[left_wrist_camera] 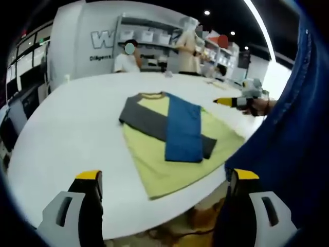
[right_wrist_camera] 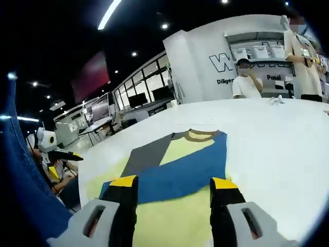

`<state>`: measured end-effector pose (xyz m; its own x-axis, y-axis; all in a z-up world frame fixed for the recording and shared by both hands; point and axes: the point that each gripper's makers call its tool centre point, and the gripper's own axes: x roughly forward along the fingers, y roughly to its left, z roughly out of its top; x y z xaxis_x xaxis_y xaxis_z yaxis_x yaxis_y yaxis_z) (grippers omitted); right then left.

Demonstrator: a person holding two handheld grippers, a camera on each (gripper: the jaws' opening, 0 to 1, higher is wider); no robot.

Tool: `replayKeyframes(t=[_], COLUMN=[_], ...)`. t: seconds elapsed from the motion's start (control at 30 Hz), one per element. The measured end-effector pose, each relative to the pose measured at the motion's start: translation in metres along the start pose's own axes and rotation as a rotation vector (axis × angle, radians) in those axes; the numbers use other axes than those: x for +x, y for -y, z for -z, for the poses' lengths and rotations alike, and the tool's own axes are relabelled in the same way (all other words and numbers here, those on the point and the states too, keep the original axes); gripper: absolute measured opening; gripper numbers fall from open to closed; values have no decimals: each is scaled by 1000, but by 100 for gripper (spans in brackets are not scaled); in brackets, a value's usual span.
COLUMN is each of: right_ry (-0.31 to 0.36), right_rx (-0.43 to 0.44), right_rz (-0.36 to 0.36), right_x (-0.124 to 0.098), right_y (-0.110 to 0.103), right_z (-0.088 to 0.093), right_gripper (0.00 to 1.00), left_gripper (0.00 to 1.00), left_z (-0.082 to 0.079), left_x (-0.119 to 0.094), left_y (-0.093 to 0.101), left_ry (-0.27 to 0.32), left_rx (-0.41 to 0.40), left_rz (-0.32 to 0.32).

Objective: Fold the garment on the visible template until the final outline fits inside the template.

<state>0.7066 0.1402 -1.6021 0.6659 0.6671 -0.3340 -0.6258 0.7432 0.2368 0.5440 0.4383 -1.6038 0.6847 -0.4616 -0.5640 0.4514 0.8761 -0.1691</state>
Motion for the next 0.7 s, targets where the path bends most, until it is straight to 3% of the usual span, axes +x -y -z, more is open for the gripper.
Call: replayKeyframes(t=[0.23, 0.4, 0.47, 0.63, 0.7], right_ry=[-12, -79, -120, -172, -211], right_rx=[-52, -185, -249, -371, -427], right_rz=[61, 137, 196, 280, 318], right_x=[1, 1, 0, 6, 8], right_y=[20, 36, 49, 68, 80], right_z=[6, 12, 18, 22, 25], right_gripper=[56, 54, 58, 77, 77], left_gripper=[99, 99, 99, 99, 99], left_z=[-1, -3, -3, -1, -2], left_x=[1, 1, 2, 4, 6], left_y=[-1, -3, -3, -2, -1], left_ry=[-19, -22, -20, -26, -32], left_rx=[0, 7, 6, -4, 6], left_rz=[9, 10, 10, 19, 19])
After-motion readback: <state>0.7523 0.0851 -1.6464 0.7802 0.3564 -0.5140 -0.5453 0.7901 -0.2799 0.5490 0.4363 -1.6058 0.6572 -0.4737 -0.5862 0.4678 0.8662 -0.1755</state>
